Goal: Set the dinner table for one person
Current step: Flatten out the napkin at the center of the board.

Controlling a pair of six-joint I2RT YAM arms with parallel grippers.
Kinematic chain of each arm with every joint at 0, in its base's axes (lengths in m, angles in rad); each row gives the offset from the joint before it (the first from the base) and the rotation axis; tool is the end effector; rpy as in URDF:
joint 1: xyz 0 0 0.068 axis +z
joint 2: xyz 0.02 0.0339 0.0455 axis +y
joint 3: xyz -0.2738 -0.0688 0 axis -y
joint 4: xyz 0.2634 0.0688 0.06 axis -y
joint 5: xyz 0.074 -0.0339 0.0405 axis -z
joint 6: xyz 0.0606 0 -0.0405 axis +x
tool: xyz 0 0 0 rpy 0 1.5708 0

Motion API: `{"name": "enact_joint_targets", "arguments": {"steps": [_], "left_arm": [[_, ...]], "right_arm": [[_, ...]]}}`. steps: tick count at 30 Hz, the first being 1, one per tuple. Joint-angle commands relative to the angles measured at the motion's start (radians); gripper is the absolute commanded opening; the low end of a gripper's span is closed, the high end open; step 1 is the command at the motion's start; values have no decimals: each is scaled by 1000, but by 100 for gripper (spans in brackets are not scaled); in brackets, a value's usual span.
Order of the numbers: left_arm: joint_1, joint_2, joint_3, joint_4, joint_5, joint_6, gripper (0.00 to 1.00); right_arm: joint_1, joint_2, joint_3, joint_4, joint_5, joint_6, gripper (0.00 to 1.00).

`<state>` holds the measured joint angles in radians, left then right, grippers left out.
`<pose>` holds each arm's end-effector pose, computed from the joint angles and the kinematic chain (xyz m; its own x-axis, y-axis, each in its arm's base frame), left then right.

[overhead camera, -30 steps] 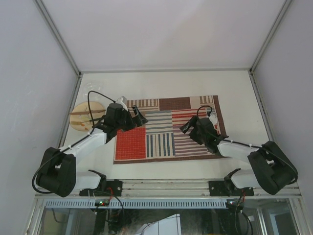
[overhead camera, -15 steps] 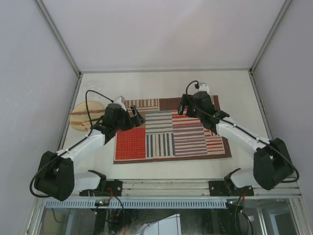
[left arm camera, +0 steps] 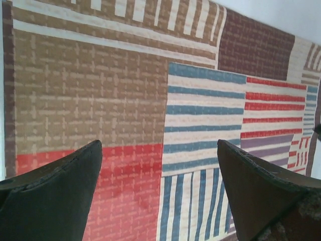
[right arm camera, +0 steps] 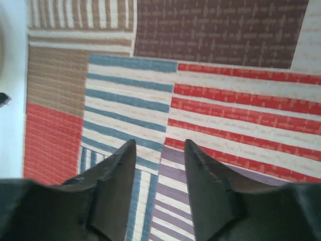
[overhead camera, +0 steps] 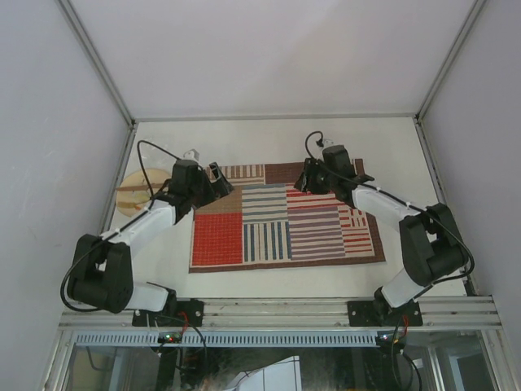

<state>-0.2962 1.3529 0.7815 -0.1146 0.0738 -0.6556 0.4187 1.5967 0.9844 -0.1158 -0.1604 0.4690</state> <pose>0.3037 -0.0973 0.2037 -0.6910 -0.4248 -0.5849 -0.0954 0.8556 -0.5087 0.3405 0.1621 0.1959 -0.7730 0.1444 -0.6178 -0.1804 0.8836 0.4322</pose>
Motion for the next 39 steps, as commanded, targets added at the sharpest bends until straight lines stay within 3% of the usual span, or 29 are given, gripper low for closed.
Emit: {"name": "enact_joint_targets", "arguments": {"steps": [1, 2, 4, 7, 10, 12, 13, 21, 31, 39], "left_arm": [[13, 63, 96, 27, -1, -24, 100], [15, 83, 112, 23, -12, -21, 100], [14, 114, 145, 12, -32, 10, 100], [15, 175, 209, -12, -43, 48, 83], [14, 244, 281, -44, -32, 70, 42], [13, 289, 332, -67, -19, 78, 5], [13, 309, 357, -88, -23, 79, 1], [13, 422, 526, -176, -36, 98, 0], [14, 685, 851, -444, -18, 130, 0], [-2, 760, 892, -495, 22, 108, 0]], "right_arm": [[-70, -79, -2, 125, -114, 33, 27], [-80, -87, -7, 135, -124, 40, 15], [-91, -100, -13, 138, -121, 41, 7], [-102, -104, -20, 148, -123, 52, 0], [-104, -99, -22, 160, -134, 64, 0], [-103, -94, -23, 163, -135, 70, 0], [-103, -94, -24, 165, -135, 73, 0], [-86, -130, -50, 194, -146, 92, 0], [-5, -403, -257, 389, -95, 174, 0], [29, -548, -283, 360, -70, 184, 0]]}}
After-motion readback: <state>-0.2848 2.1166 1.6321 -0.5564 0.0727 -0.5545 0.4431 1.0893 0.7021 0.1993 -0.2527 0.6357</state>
